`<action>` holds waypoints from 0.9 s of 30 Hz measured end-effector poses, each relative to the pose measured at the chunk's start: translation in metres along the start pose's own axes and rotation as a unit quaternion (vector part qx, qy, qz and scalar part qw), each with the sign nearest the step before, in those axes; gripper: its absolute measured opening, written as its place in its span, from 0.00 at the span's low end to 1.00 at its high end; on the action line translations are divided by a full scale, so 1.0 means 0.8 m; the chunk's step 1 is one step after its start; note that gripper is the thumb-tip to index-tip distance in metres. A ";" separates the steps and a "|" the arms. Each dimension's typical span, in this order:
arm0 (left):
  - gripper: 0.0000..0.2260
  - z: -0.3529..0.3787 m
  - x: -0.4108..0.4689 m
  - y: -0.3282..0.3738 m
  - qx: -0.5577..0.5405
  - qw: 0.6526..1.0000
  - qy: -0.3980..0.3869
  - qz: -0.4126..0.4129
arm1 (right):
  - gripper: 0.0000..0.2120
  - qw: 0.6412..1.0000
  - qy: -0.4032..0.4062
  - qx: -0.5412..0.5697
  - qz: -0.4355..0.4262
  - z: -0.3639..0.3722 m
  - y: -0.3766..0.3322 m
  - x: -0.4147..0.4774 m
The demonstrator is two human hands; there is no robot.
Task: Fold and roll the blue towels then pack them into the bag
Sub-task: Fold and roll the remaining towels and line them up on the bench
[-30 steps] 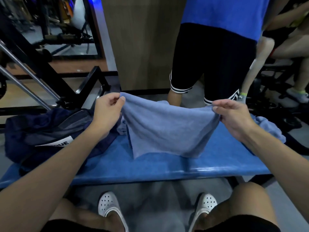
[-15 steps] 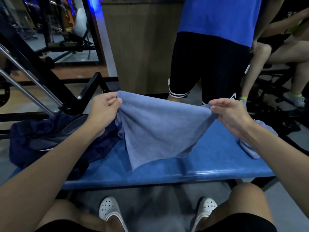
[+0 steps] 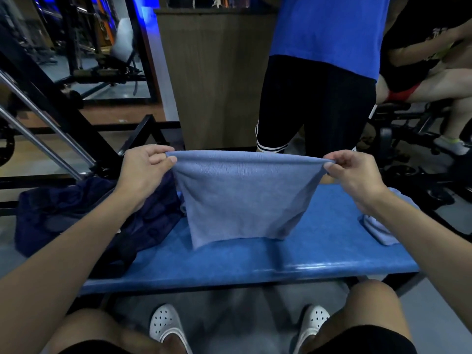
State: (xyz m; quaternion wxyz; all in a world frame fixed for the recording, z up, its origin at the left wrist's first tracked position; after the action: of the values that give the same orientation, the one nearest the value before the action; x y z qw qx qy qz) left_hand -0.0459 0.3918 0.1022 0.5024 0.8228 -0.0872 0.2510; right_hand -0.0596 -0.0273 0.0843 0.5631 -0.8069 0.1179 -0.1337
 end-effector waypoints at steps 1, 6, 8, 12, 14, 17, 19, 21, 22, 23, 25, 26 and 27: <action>0.08 0.000 -0.001 0.003 0.013 1.000 -0.001 0.007 | 0.07 0.999 0.003 -0.031 -0.012 0.002 -0.001 0.000; 0.05 0.001 -0.005 0.008 0.060 0.997 -0.034 0.018 | 0.06 0.999 0.004 -0.050 -0.007 -0.003 -0.003 -0.006; 0.05 0.001 -0.004 0.012 0.071 0.997 -0.040 0.014 | 0.05 0.999 -0.005 -0.039 -0.011 -0.006 -0.009 -0.012; 0.01 0.009 -0.011 0.008 -0.021 0.993 -0.097 -0.069 | 0.05 0.998 -0.033 -0.043 -0.017 -0.013 -0.019 -0.026; 0.02 0.012 -0.020 0.003 -0.096 0.979 -0.130 -0.128 | 0.06 0.998 -0.048 -0.030 -0.004 -0.019 -0.017 -0.028; 0.03 0.014 -0.030 0.001 -0.143 0.961 -0.160 -0.177 | 0.08 0.998 -0.056 -0.005 0.035 -0.031 -0.008 -0.030; 0.04 0.015 -0.036 -0.001 -0.155 0.952 -0.170 -0.200 | 0.08 0.996 -0.064 -0.005 0.058 -0.034 -0.005 -0.033; 0.05 0.018 -0.040 -0.005 -0.158 0.948 -0.170 -0.217 | 0.08 0.994 -0.075 -0.007 0.078 -0.032 -0.003 -0.035; 0.05 0.019 -0.040 -0.007 -0.159 0.947 -0.167 -0.223 | 0.08 0.993 -0.082 -0.007 0.088 -0.029 -0.001 -0.036; 0.05 0.021 -0.040 -0.009 -0.162 0.947 -0.161 -0.228 | 0.08 0.991 -0.089 -0.004 0.096 -0.026 0.000 -0.035; 0.04 0.026 -0.037 -0.011 -0.172 0.948 -0.143 -0.227 | 0.07 0.989 -0.100 0.019 0.105 -0.019 0.001 -0.035; 0.04 0.027 -0.035 -0.011 -0.175 0.951 -0.132 -0.218 | 0.06 0.989 -0.103 0.034 0.104 -0.014 0.000 -0.034; 0.04 0.027 -0.030 -0.009 -0.174 0.957 -0.118 -0.202 | 0.05 0.989 -0.101 0.049 0.097 -0.011 -0.003 -0.033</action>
State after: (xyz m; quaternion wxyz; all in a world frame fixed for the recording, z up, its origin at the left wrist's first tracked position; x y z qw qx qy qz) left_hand -0.0568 0.3738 0.0764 0.6638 0.7471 -0.0205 0.0265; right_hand -0.0870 -0.0251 0.0873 0.6211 -0.7727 0.1314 -0.0020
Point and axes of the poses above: each hand's wrist, its own x-axis towards the middle knuckle, its own z-axis out of the palm, y = z × x, the point moved 8 cm from there along x, towards the middle knuckle, and after that the axes turned 11 degrees about z, right-handed, at the moved point
